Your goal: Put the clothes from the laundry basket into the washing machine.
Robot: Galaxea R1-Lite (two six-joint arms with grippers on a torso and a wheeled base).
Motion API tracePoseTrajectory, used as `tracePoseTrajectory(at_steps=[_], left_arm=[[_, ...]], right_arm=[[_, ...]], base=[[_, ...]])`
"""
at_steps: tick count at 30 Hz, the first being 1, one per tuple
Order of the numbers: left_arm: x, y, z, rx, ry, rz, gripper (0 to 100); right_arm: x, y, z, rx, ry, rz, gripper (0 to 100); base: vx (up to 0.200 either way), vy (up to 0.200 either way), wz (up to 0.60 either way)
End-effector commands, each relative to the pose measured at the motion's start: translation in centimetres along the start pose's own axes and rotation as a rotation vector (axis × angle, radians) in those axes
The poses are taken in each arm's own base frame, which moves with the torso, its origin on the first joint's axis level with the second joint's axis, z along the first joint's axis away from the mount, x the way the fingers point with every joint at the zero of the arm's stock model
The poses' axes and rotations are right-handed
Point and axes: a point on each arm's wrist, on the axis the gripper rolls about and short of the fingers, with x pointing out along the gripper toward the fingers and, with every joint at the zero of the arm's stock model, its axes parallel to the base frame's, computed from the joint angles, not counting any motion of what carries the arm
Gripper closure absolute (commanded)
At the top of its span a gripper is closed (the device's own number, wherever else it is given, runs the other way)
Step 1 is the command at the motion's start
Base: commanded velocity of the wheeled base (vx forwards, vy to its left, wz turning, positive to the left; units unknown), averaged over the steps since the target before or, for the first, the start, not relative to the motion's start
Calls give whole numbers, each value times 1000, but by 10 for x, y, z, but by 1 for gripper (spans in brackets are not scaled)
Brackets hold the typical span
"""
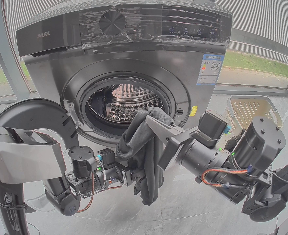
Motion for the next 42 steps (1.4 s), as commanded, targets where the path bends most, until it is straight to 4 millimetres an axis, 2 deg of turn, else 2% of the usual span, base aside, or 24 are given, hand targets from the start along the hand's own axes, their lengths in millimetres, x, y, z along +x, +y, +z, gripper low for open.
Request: tracePoseTrajectory(at_steps=[1, 3, 4, 14, 18, 20, 21, 23, 25, 26, 27, 28, 30, 33, 37, 42], left_arm=[[4, -1, -9, 1, 12, -10, 0], [4, -2, -10, 0, 17, -12, 0], [5, -2, -11, 0, 18, -11, 100], [2, -3, -10, 6, 17, -8, 100], [-9, -7, 5, 17, -19, -9, 100], [-16, -9, 12, 22, -39, -8, 100], [-27, -14, 23, 30, -65, -11, 100], [-35, -17, 28, 38, -76, -11, 100], [-58, -21, 35, 36, -90, 1, 100], [-58, -21, 35, 36, -90, 1, 100], [-76, -20, 38, 32, -90, 26, 100], [-76, -20, 38, 32, -90, 26, 100], [-93, -19, 38, 34, -90, 56, 100], [-107, -18, 46, 36, -123, 71, 100], [-116, -18, 52, 39, -153, 82, 100], [-113, -18, 52, 43, -150, 78, 100]], right_arm=[[1, 0, -1, -2, 2, 0, 100], [0, 0, -1, -2, 3, -1, 100], [0, 0, -1, -2, 2, 0, 100], [0, 0, -1, -2, 4, -1, 100], [1, -6, -2, -12, 8, -23, 100], [-1, -11, -4, -19, 21, -37, 100], [-4, -23, -5, -36, 38, -77, 100], [-7, -30, -7, -50, 51, -99, 100], [-18, -44, -12, -81, 94, -137, 100], [-18, -44, -12, -81, 94, -137, 100], [-26, -53, -11, -89, 105, -167, 100], [-26, -53, -11, -89, 105, -167, 100], [-33, -58, -10, -92, 114, -185, 100], [-40, -61, -13, -94, 136, -192, 100], [-51, -63, -20, -96, 186, -184, 100], [-56, -64, -26, -99, 220, -184, 100]], base=[[0, 0, 0], [0, 0, 0], [0, 0, 0], [0, 0, 0], [0, 0, 0], [0, 0, 0], [0, 0, 0], [0, 0, 0], [0, 0, 0], [0, 0, 0], [0, 0, 0], [0, 0, 0], [0, 0, 0], [0, 0, 0], [0, 0, 0], [0, 0, 0]])
